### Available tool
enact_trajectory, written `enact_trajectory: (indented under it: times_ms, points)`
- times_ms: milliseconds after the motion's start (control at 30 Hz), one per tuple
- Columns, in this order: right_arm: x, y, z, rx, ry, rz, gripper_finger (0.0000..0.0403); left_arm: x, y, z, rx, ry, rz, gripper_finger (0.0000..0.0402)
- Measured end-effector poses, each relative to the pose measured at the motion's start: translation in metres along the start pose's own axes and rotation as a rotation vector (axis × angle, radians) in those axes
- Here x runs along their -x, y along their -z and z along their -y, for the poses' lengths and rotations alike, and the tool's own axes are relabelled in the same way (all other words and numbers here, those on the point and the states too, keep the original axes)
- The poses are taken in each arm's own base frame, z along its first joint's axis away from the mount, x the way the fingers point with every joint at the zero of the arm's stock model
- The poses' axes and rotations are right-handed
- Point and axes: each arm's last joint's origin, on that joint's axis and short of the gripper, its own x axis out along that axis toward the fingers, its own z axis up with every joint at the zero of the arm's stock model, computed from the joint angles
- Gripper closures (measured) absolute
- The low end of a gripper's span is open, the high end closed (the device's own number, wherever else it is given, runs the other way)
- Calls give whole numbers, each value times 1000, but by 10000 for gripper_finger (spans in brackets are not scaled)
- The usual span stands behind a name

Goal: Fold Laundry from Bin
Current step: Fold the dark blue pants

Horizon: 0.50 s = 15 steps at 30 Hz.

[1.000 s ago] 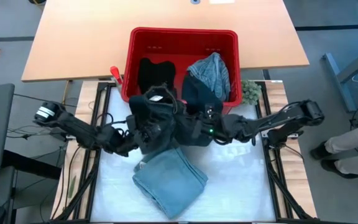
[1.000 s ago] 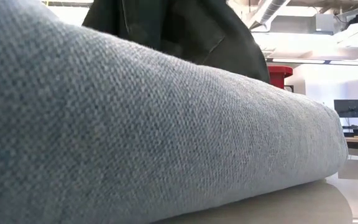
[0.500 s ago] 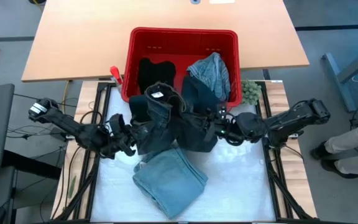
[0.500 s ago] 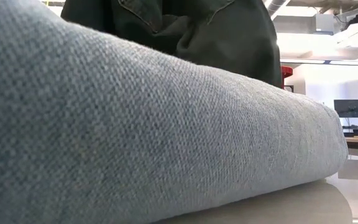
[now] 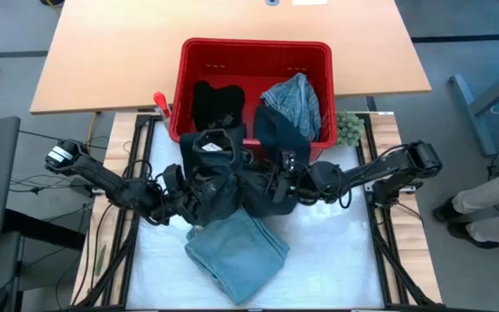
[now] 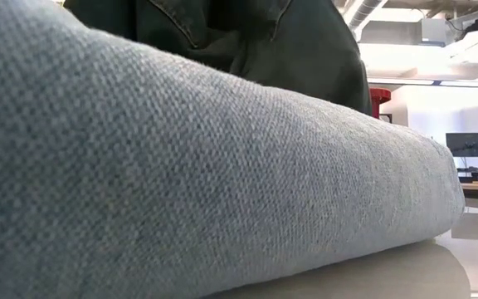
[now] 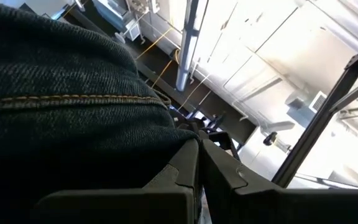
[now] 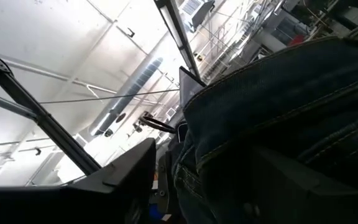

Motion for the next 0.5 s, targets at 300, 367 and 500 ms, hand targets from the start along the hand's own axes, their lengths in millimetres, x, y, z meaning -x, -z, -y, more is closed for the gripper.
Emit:
enact_trajectory:
  times_ms: [300,367,500]
  points:
    - [-3,4,-11,110,6,-33,127,0,7,-3,-22,-29,-64,401]
    - [-6,5,-15,180,35,-75,126,-1,8,-5,-17,-33,-72,401]
    - [-13,7,-21,380,104,-191,126,-2,8,-6,-7,-44,-70,401]
